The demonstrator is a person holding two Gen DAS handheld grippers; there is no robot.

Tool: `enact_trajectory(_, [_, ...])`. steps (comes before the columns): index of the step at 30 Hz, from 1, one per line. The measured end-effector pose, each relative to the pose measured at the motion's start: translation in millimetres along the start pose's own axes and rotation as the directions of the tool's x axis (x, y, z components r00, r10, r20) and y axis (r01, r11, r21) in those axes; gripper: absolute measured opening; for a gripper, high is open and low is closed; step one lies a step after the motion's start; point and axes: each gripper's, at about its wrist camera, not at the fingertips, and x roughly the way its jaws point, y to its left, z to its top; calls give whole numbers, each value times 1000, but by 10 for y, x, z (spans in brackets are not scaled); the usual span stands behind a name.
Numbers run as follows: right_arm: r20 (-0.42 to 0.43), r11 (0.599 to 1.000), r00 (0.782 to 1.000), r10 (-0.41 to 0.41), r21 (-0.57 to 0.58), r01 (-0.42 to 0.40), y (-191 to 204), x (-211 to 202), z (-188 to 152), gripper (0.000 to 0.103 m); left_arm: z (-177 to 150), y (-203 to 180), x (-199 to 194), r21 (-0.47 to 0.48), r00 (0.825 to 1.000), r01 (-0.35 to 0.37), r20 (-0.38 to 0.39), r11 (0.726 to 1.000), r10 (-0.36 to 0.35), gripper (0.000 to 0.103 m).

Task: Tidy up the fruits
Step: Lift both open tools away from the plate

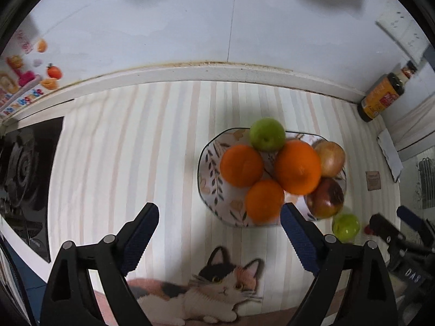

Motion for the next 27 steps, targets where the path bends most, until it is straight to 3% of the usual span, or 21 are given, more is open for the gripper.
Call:
enact_trajectory(4, [47, 999, 999, -3, -32, 5, 67, -290, -158, 94, -233, -11, -264, 18, 997, -27, 67, 999, 26, 92])
enact_trajectory(10, [123, 998, 992, -1, -61, 8, 148, -723, -375, 94, -499, -10, -631, 11, 992, -5, 123, 1000, 3, 91])
enact_trajectory(27, [247, 997, 968, 44, -73, -26, 202, -1781, -853, 94, -958, -68, -1644, 36, 955, -12, 295, 999, 1, 91])
